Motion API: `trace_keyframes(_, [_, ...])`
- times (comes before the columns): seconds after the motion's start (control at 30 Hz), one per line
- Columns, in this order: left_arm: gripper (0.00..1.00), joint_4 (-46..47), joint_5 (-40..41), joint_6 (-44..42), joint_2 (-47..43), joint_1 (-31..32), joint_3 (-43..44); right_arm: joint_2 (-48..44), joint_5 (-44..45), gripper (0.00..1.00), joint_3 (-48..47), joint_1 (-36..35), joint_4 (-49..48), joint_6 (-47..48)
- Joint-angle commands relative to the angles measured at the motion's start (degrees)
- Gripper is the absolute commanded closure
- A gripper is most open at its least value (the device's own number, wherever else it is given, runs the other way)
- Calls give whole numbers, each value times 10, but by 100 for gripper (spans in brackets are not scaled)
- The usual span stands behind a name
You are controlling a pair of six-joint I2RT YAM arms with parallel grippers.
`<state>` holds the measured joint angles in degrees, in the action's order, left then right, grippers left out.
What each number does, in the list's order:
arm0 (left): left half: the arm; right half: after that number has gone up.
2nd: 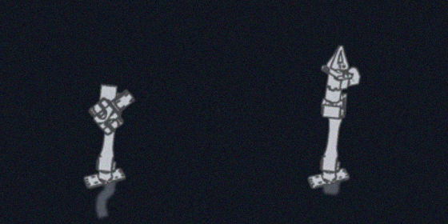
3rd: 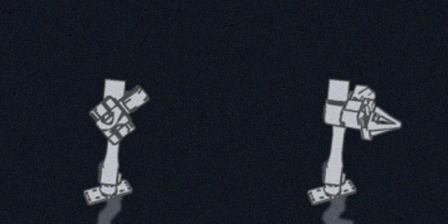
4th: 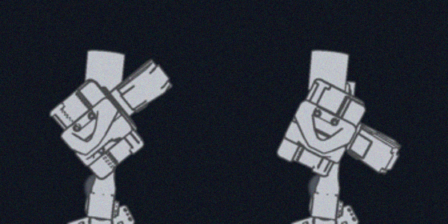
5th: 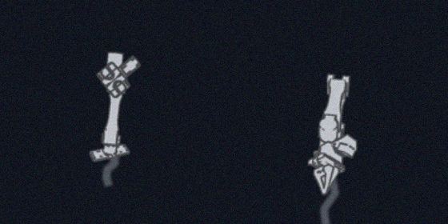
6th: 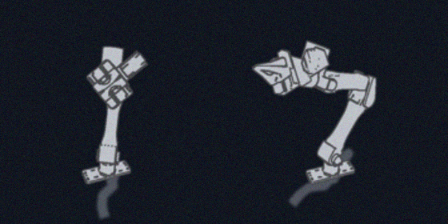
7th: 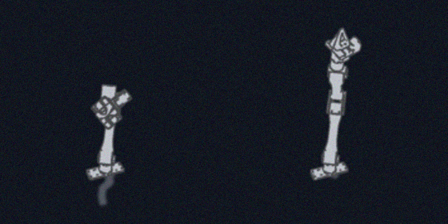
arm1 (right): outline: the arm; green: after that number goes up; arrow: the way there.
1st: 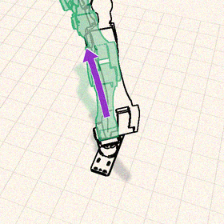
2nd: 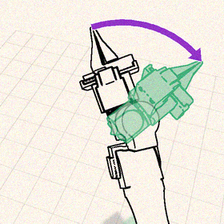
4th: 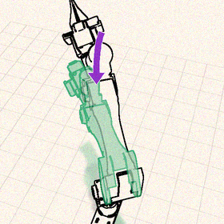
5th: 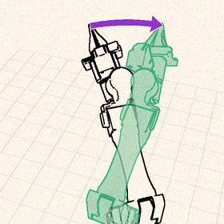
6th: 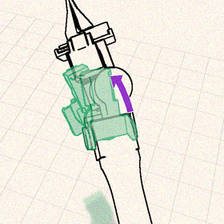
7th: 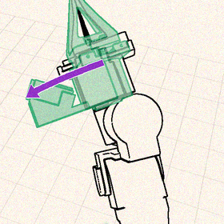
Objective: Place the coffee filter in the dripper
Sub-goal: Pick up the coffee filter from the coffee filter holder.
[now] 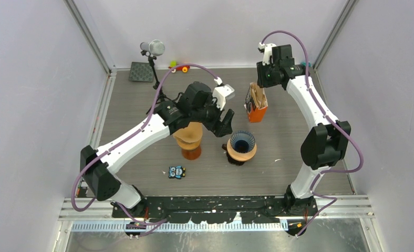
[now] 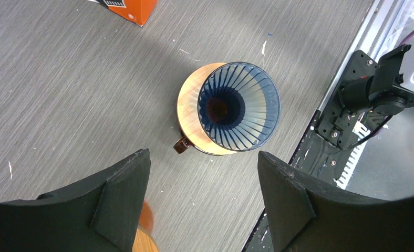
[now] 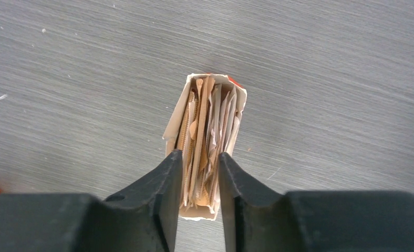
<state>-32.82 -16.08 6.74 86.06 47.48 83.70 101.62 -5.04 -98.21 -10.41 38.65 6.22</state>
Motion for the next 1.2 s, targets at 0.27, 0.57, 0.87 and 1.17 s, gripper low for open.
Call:
trace_keyframes(0.27, [23, 27, -13, -11, -24, -5, -1, -20, 12, 58, 10, -7, -5, 12])
trace_keyframes(0.57, [23, 28, -13, -11, -27, -5, -2, -16, 9, 84, -11, -9, 7, 12])
trace_keyframes(0.87, [23, 28, -6, -17, -36, -11, -1, -60, 20, 100, -71, -9, 27, 12])
trace_keyframes(1.17, [21, 27, 20, -39, -55, -22, 13, -136, 7, 100, -99, -9, 59, 11])
